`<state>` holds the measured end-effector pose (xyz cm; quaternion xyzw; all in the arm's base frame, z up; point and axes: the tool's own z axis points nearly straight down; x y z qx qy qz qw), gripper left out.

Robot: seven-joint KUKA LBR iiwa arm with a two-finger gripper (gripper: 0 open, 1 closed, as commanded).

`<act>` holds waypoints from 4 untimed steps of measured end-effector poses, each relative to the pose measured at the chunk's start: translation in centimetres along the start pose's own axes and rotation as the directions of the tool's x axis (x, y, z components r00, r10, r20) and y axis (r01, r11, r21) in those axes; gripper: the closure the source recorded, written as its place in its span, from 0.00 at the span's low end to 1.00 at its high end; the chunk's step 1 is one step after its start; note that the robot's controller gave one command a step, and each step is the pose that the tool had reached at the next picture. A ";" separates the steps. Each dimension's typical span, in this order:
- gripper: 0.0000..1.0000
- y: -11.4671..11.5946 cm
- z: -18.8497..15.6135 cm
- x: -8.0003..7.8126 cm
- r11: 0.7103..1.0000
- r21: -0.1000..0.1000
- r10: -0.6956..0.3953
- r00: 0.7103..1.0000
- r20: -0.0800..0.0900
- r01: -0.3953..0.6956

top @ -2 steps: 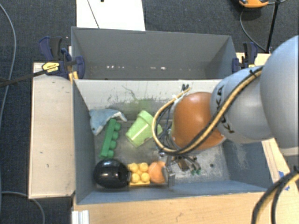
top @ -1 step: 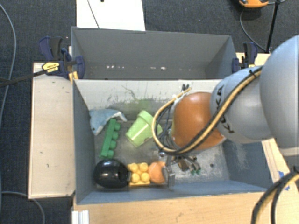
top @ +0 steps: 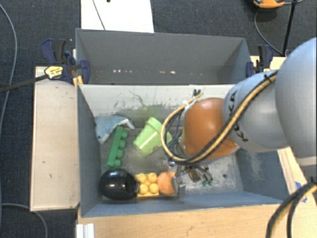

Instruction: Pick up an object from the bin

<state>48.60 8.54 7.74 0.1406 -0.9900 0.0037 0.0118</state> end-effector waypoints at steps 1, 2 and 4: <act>1.00 0.0 0.0 0.0 1.000 0.000 0.003 1.000 0.000 -0.003; 1.00 0.0 0.0 0.0 1.000 0.000 0.006 1.000 0.000 -0.006; 1.00 0.0 0.0 0.0 1.000 -0.001 -0.003 1.000 0.000 0.003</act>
Offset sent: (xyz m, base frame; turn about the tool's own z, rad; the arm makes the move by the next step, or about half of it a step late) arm 0.0000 0.0000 0.0000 0.0000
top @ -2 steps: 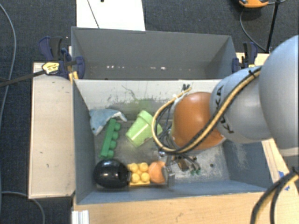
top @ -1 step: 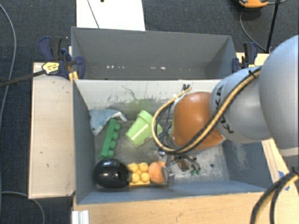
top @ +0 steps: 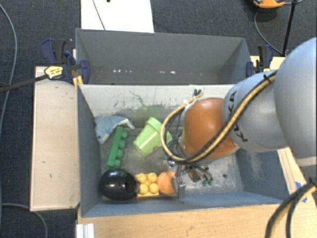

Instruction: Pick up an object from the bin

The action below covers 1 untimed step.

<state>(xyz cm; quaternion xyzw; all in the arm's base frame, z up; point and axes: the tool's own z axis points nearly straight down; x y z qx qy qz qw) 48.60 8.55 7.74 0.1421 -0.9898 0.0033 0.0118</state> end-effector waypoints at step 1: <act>1.00 0.0 0.0 0.0 1.000 0.000 -0.002 1.000 0.000 0.002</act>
Offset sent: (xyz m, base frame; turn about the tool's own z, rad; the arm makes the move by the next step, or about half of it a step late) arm 0.0000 0.0000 0.0000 0.0000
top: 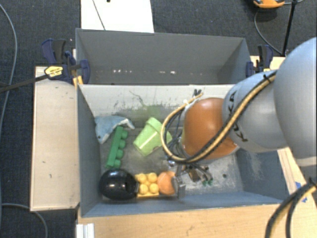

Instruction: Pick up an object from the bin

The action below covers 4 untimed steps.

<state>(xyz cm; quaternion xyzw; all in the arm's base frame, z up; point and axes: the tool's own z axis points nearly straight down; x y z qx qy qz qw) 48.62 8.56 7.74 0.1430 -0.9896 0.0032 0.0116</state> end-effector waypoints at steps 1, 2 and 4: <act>1.00 0.0 0.0 0.0 1.000 0.000 0.002 1.000 0.000 -0.002; 1.00 0.0 0.0 0.0 1.000 0.000 0.004 1.000 0.000 -0.004; 1.00 0.0 0.0 0.0 1.000 0.000 0.006 1.000 0.000 -0.006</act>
Offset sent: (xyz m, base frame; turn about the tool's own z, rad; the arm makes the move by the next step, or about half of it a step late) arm 0.0000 0.0000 0.0000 0.0000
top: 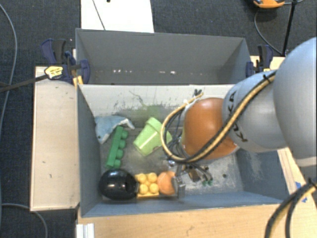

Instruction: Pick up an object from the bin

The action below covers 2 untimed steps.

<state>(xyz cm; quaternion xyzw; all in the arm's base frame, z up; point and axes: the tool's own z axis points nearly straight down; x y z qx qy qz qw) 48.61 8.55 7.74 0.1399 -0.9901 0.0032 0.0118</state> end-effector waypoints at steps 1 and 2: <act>1.00 0.0 0.0 0.0 1.000 0.000 0.000 1.000 0.000 0.000; 1.00 0.1 -3.6 -0.1 1.000 -0.003 -0.027 1.000 0.014 0.028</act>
Offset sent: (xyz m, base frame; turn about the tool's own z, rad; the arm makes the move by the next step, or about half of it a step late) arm 0.0101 -0.0044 0.2391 -0.1079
